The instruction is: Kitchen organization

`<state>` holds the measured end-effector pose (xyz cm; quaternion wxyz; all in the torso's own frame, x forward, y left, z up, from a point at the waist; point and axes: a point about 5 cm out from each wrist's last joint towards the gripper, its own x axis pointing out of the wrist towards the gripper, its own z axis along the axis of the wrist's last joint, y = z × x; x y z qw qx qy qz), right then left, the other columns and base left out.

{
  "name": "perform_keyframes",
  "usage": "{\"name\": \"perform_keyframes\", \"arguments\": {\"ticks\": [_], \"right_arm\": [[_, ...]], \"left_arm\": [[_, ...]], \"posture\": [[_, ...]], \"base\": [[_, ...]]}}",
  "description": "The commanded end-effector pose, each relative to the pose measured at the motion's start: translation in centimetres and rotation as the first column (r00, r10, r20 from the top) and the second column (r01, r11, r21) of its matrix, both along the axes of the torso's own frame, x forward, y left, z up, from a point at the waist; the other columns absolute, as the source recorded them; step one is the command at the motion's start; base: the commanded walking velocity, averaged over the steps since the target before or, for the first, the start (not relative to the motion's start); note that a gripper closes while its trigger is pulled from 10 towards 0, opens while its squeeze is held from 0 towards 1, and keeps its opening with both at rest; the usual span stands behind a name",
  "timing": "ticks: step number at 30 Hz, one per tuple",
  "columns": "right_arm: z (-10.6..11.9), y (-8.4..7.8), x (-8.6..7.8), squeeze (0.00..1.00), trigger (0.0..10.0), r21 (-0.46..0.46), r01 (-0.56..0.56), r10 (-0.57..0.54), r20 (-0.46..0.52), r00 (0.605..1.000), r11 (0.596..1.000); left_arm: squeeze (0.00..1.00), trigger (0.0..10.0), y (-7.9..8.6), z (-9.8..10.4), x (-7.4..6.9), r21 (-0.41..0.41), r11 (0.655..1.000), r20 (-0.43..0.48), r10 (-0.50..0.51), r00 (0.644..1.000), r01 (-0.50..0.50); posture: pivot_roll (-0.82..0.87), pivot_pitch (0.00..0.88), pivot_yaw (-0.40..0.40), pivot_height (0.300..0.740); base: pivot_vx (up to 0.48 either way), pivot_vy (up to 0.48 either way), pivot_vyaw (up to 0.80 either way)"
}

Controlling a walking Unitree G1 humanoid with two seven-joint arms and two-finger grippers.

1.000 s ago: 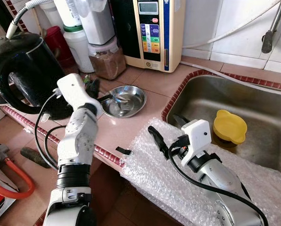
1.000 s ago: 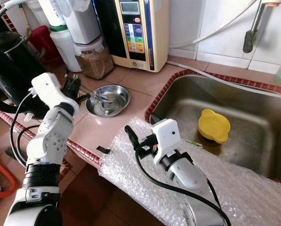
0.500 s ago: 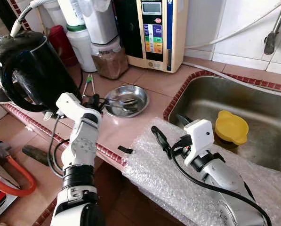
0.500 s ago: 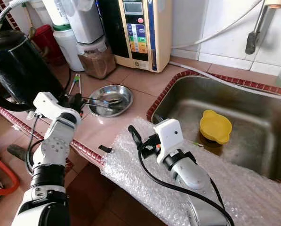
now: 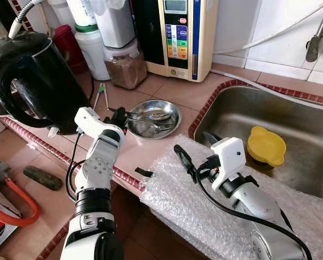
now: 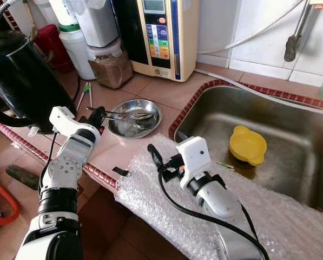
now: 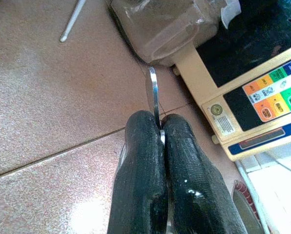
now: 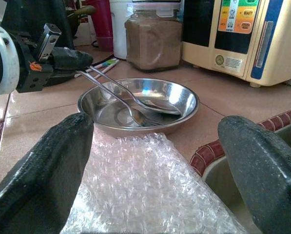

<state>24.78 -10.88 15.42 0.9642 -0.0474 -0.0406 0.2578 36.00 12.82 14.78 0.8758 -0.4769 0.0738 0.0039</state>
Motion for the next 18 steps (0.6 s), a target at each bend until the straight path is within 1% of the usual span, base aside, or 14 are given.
{"name": "perform_keyframes", "arguments": {"ticks": [1, 2, 4, 5, 8, 9, 10, 12, 13, 14, 15, 17, 18], "right_arm": [[-0.1, 0.5, 0.0, 0.0, 10.0, 0.001, -0.017, 0.017, -0.006, 1.0, 1.0], [-0.1, 0.5, 0.0, 0.0, 10.0, 0.001, -0.016, 0.016, -0.007, 1.0, 1.0], [-0.2, 0.6, -0.1, 0.0, 10.0, 0.001, -0.017, 0.017, -0.008, 1.0, 1.0], [-0.2, 0.6, -0.1, 0.0, 10.0, 0.001, -0.018, 0.018, -0.009, 1.0, 1.0], [-0.3, 0.7, -0.1, 0.0, 10.0, -0.002, -0.02, 0.02, -0.01, 1.0, 1.0], [-0.3, 0.7, -0.1, 0.0, 10.0, -0.003, -0.02, 0.02, -0.01, 1.0, 1.0], [-0.3, 0.7, -0.1, 0.0, 10.0, -0.004, -0.019, 0.019, -0.009, 1.0, 1.0], [-0.3, 0.7, -0.2, 0.0, 10.0, -0.005, -0.017, 0.017, -0.009, 1.0, 1.0], [-0.3, 0.6, -0.2, 0.0, 10.0, -0.006, -0.016, 0.016, -0.009, 1.0, 1.0], [-0.3, 0.6, -0.2, 0.0, 10.0, -0.007, -0.015, 0.015, -0.009, 1.0, 1.0], [-0.3, 0.6, -0.2, 0.0, 10.0, -0.007, -0.012, 0.012, -0.01, 1.0, 1.0], [-0.3, 0.5, -0.2, 0.0, 10.0, -0.007, -0.011, 0.011, -0.01, 1.0, 1.0], [-0.3, 0.6, -0.2, 0.0, 10.0, -0.008, -0.01, 0.01, -0.01, 1.0, 1.0]], "left_arm": [[0.0, 0.0, -1.7, -0.8, -0.1, -0.01, 0.999, -0.043, -0.048, 0.998, 0.047], [0.0, 0.5, -2.1, -0.4, 0.2, -0.023, 0.998, -0.025, -0.066, 0.998, 0.065], [0.0, 0.7, -2.5, -0.1, 0.6, -0.028, 0.996, -0.009, -0.08, 0.997, 0.08], [0.0, 0.5, -2.7, 0.0, 0.8, -0.024, 0.996, -0.005, -0.089, 0.996, 0.089], [0.0, 1.3, -3.6, 0.1, 1.2, -0.009, 0.992, 0.0, -0.124, 0.992, 0.124], [0.0, 3.3, -3.7, 0.1, 1.2, -0.006, 0.992, -0.001, -0.129, 0.992, 0.129], [0.0, 10.0, -3.9, 0.2, 1.2, 0.001, 0.99, -0.002, -0.141, 0.99, 0.141], [0.0, 10.0, -4.2, 0.1, 1.1, 0.009, 0.988, -0.003, -0.151, 0.989, 0.151], [0.25, 10.0, -4.2, 0.1, 1.1, 0.007, 0.988, -0.002, -0.155, 0.988, 0.155], [0.25, 10.0, -4.2, 0.1, 1.1, 0.003, 0.988, 0.0, -0.157, 0.988, 0.157], [1.0, 10.0, -4.0, 0.0, 1.0, 0.009, 0.988, 0.0, -0.154, 0.988, 0.154], [1.0, 10.0, -3.9, 0.0, 0.9, 0.015, 0.989, 0.0, -0.148, 0.989, 0.148], [1.0, 10.0, -3.5, -0.1, 0.9, 0.031, 0.991, -0.004, -0.133, 0.991, 0.133]], "posture": [[-0.25, 0.074, 0.158, 0.74], [-0.25, 0.073, 0.158, 0.74], [-0.25, 0.075, 0.159, 0.74], [-0.25, 0.074, 0.159, 0.74], [-0.25, 0.074, 0.16, 0.74], [-0.25, 0.076, 0.163, 0.74], [-0.25, 0.074, 0.164, 0.74], [-0.25, 0.075, 0.165, 0.74], [-0.25, 0.074, 0.167, 0.74], [-0.25, 0.074, 0.167, 0.74], [-0.25, 0.075, 0.169, 0.74], [-0.25, 0.074, 0.17, 0.74], [-0.25, 0.073, 0.172, 0.74]], "base": [[0.0, 0.0, 0.0], [0.0, 0.0, 0.0], [0.0, 0.0, 0.0], [0.0, 0.0, 0.0], [0.0, 0.0, 0.0], [0.0, 0.0, 0.0], [0.0, 0.0, 0.0], [0.0, 0.0, 0.0], [0.0, 0.0, 0.0], [0.0, 0.0, 0.0], [0.0, 0.0, 0.0], [0.0, 0.0, 0.0], [0.0, 0.0, 0.0]]}}
